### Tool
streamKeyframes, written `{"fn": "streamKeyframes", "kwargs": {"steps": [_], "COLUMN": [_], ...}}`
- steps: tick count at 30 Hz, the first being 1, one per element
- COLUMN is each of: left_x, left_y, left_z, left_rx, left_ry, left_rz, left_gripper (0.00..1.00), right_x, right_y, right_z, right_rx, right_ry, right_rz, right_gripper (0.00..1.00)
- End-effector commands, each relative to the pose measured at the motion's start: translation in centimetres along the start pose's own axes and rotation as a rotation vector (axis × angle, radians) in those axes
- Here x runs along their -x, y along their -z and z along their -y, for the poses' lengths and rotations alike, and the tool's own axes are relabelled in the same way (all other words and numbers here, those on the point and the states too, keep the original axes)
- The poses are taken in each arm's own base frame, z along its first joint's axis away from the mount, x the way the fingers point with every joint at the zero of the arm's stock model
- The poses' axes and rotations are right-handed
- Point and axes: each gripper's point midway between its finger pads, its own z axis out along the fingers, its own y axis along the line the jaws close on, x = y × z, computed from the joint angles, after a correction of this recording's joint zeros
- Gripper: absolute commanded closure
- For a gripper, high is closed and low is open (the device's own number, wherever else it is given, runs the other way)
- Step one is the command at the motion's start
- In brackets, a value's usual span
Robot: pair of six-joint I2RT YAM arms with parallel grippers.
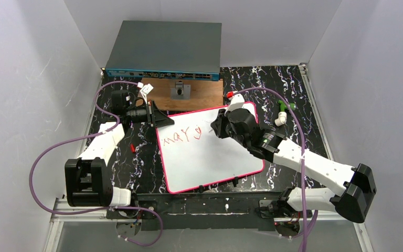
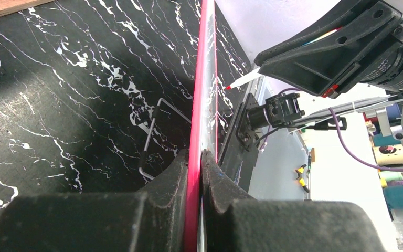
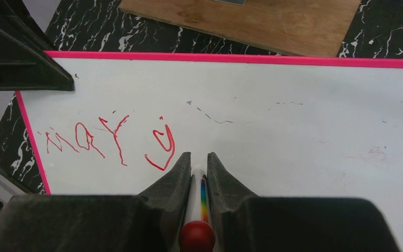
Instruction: Write a sentence on the whiteboard
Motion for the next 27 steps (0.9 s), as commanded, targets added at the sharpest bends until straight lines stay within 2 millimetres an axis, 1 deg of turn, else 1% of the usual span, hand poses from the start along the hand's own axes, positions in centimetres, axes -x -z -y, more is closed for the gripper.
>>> {"fn": "streamKeyframes", "kwargs": {"steps": [1,5,8,11,15,19,27], "left_x": [0.3,0.3,0.3,0.3,0.2,0.2,0.2], "left_y": [0.1,0.2,0.3,0.3,0.3,0.3,0.4], "left_z": [-2.8,-2.5,-2.6,-2.6,-2.7,-2.7,-2.7], "left_rx": [0.171,0.173,0.182,0.184,0.189,0.190,0.195], "left_ry": [-0.180,-0.190,-0.194,-0.191,-0.192,-0.193,-0.195], "left_rz": [0.012,0.018,0.018,0.015,0.014,0.013,0.011], "left_gripper": [1.00,1.00,1.00,1.00,1.00,1.00,1.00], "right_x": [1.5,1.2,1.2,1.2,2.3,2.9,2.7], "right_y": [-0.1,-0.2,-0.3,-0.5,-0.7,-0.9,-1.7], "right_z": [-1.5,-2.0,-2.5,-2.6,-3.1,-3.0,-2.6], "right_rx": [0.080,0.111,0.142,0.145,0.164,0.161,0.142], "right_ry": [-0.027,-0.058,-0.070,-0.083,-0.098,-0.101,-0.100], "right_rz": [0.047,0.046,0.048,0.045,0.081,0.096,0.087], "right_gripper": [0.99,0.99,0.99,0.99,0.99,0.99,0.99]}}
